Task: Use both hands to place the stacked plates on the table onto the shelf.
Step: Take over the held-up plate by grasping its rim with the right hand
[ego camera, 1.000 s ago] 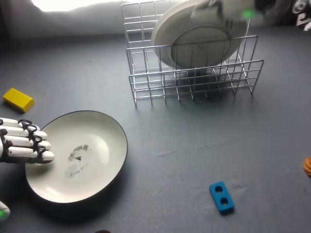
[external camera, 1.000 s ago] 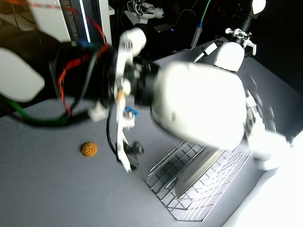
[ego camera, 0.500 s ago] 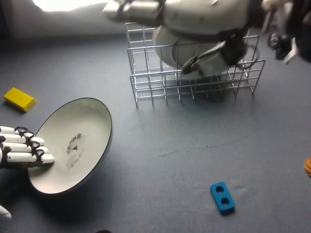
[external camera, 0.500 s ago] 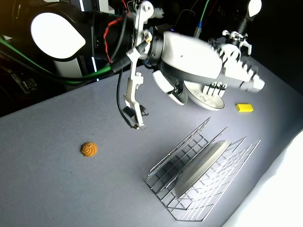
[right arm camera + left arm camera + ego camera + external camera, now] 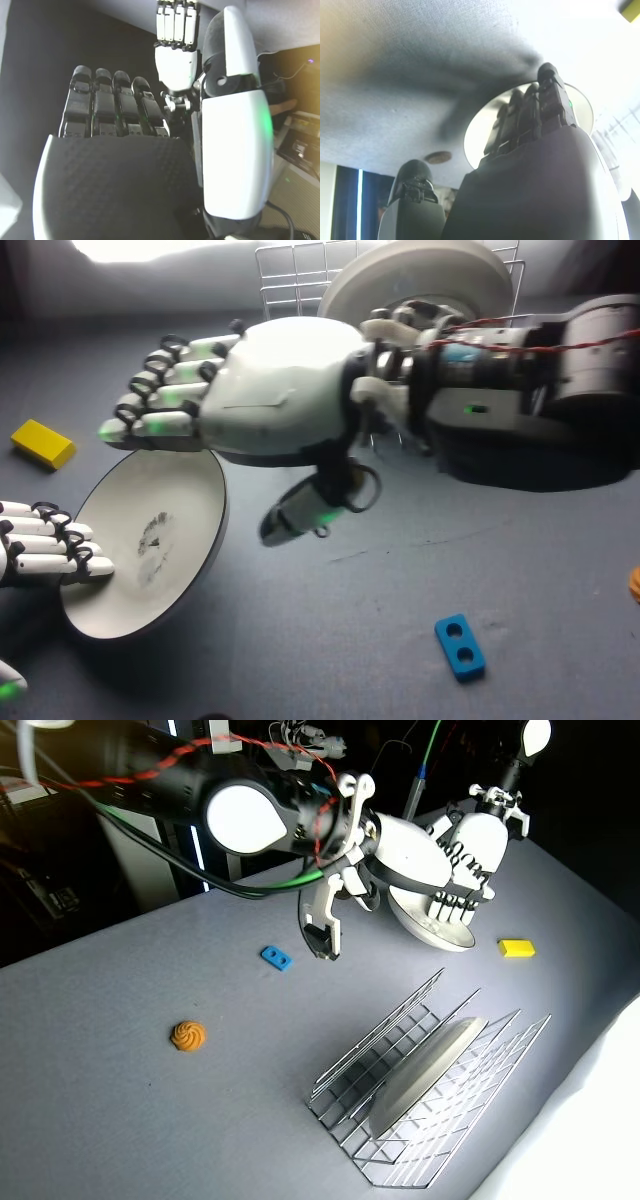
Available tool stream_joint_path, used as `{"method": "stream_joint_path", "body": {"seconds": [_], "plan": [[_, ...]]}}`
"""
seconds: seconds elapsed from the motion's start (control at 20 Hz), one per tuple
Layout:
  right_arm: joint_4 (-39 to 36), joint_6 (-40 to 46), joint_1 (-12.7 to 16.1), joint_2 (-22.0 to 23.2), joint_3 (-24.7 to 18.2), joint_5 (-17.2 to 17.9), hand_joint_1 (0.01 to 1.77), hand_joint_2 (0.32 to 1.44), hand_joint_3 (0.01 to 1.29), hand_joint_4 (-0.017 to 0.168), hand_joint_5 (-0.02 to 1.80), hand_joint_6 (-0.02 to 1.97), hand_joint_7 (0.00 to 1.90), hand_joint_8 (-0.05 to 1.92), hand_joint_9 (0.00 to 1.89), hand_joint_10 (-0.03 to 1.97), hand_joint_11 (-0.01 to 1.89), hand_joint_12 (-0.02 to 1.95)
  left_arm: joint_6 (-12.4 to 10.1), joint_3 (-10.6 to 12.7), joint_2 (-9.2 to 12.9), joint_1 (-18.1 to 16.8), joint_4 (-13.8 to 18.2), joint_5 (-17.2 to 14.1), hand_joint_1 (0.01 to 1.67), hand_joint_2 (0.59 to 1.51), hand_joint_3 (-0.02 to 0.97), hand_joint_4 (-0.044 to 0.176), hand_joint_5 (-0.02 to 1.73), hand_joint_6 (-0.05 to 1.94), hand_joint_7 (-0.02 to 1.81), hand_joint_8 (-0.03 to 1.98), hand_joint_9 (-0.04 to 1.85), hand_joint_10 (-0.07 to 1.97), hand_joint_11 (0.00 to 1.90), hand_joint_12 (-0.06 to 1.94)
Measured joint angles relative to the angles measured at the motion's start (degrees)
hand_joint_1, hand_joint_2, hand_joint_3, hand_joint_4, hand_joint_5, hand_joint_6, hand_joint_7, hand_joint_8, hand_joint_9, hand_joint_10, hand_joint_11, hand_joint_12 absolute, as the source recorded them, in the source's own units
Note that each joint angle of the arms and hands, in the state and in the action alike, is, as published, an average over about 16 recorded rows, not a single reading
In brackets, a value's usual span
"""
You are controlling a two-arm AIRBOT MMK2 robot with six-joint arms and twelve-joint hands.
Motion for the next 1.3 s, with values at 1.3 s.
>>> {"method": "stream_joint_path", "body": {"seconds": [1.3], "plan": [[1.43,-5.01,-7.01,-20.23,17.85,1.2,1.13,1.04,0.02,0.005,0.16,0.03,0.14,0.0,0.12,0.02,0.02,0.29,-0.24,0.38,-0.37,0.71,-0.41,-0.22,0.02,1.066,0.019,-0.008,-0.01,-0.04,-0.01,-0.01,-0.02,-0.04,0.03,0.03]]}}
